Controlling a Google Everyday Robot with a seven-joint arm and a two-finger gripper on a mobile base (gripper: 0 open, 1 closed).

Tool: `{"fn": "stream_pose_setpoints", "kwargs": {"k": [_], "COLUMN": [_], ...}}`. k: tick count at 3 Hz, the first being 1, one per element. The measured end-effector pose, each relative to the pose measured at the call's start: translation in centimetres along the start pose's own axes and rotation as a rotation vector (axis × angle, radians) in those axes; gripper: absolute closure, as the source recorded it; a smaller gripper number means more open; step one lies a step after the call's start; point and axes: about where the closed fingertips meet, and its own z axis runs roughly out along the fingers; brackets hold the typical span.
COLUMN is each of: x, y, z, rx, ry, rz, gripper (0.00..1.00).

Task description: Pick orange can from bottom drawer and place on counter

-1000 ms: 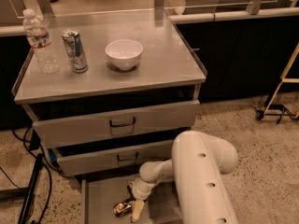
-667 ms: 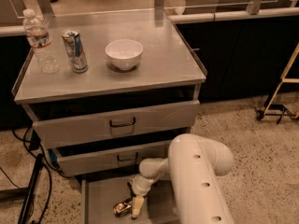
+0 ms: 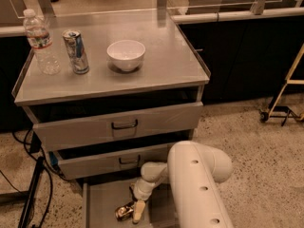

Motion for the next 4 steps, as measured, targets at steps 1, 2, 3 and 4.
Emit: {"fn": "stream_pose_setpoints", "kwargs": {"k": [1, 2, 3, 4], "x": [0.37, 0.37, 0.37, 0.37], "y": [0.98, 0.98, 0.98, 0.98], "z": [2.17, 2.17, 2.17, 2.17], "rx": [-0.023, -0.023, -0.024, -0.024], "ry": [-0.027, -0.027, -0.027, -0.027], "rz": [0.043, 0.043, 0.043, 0.043], "gripper": [0.01, 0.23, 0.47, 0.70]}}
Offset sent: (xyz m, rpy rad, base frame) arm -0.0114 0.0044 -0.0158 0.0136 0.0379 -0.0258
